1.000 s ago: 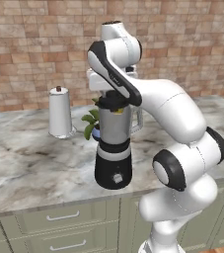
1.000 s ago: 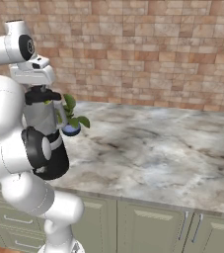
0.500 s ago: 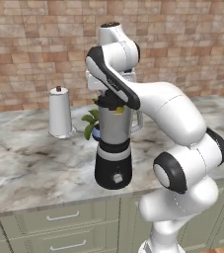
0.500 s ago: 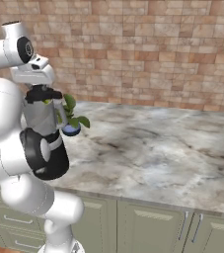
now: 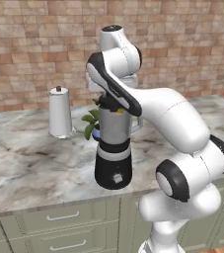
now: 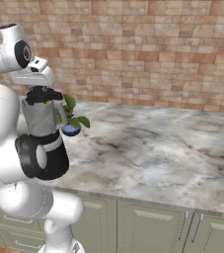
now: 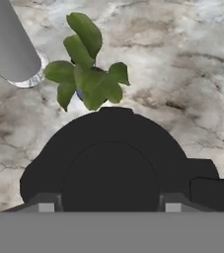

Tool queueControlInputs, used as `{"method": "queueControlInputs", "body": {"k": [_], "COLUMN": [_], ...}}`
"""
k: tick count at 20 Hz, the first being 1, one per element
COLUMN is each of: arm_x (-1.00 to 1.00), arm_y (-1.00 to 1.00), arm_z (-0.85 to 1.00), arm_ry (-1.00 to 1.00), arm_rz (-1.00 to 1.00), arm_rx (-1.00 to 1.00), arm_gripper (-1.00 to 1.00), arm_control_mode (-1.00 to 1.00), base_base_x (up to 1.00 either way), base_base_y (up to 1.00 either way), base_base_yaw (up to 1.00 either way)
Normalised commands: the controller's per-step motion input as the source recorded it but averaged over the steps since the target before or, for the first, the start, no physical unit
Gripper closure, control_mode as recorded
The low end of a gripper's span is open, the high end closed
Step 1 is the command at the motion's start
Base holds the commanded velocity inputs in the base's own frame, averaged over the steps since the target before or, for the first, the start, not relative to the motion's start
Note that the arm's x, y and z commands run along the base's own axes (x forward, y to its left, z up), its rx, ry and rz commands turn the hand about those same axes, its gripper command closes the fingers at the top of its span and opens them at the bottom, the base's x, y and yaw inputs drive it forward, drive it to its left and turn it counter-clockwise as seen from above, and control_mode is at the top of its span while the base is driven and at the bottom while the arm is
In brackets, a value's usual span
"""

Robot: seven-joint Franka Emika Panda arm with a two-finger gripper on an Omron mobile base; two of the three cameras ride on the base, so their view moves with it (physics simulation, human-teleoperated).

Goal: Open the blender lid, put the banana in the blender, close the lid, and start the blender.

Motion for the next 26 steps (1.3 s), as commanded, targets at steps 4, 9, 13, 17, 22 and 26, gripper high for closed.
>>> {"method": "queueControlInputs", "body": {"k": [4,9,13,17,22,26], "arm_x": [-0.23,-0.21,-0.09,-0.09,-0.27,-0.46], "arm_y": [0.00,0.03,0.07,0.10,0.05,0.00], "arm_z": [0.00,0.00,0.00,-0.05,-0.25,0.00], "arm_ry": [0.01,0.12,0.18,0.23,0.18,0.07], "arm_rz": [0.00,0.00,0.00,0.00,0.00,0.00], "arm_rx": [0.00,0.00,0.00,0.00,0.00,0.00], "arm_gripper": [1.00,1.00,1.00,1.00,1.00,1.00], "arm_control_mode": [-1.00,-1.00,-1.00,-1.00,-1.00,-1.00], "base_base_x": [0.00,0.00,0.00,0.00,0.00,0.00], "base_base_y": [0.00,0.00,0.00,0.00,0.00,0.00], "base_base_yaw": [0.00,0.00,0.00,0.00,0.00,0.00]}}
